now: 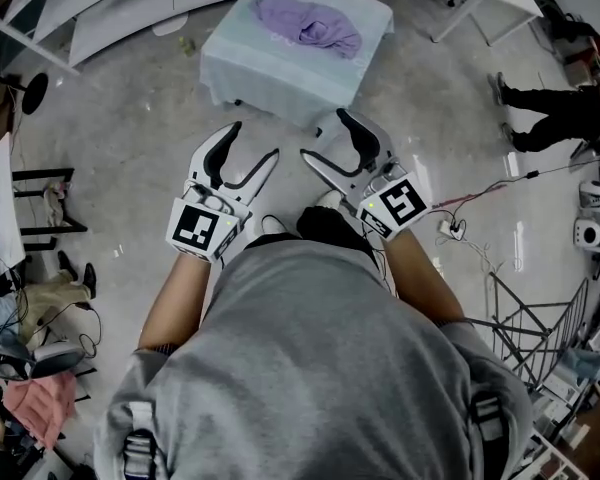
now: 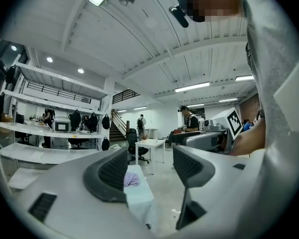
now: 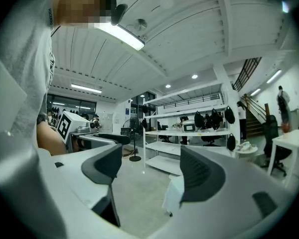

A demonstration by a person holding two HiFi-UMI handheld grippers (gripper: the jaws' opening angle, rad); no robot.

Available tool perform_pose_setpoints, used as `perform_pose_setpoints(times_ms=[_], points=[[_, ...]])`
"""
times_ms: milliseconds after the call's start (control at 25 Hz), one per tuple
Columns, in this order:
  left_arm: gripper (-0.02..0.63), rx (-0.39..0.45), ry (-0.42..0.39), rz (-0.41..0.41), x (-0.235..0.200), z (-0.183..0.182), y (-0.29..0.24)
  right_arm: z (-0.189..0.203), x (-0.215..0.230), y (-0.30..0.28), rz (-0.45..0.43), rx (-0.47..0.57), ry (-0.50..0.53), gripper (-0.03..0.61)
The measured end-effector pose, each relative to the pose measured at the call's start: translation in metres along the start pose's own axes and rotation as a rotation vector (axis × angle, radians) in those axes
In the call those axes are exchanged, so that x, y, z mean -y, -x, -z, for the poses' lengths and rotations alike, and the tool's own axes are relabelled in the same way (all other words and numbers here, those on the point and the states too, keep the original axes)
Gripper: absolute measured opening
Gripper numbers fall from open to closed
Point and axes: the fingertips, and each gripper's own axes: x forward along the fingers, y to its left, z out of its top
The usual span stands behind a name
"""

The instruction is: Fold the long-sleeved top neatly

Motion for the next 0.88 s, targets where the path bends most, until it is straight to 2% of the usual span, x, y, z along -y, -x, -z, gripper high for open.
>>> perform_pose_setpoints(times_ms=[400, 880], points=[[0.301, -0.020, -0.010, 0.015, -0.007, 0.008, -0.008, 0.008, 0.012, 0.002, 0.005, -0.048, 0.006, 0.388], [0.301, -0.053, -0.011, -0.002, -0.045, 0.016, -0.089, 0.015, 0.104, -0.023, 0.015, -0.055, -0.006, 0.388]])
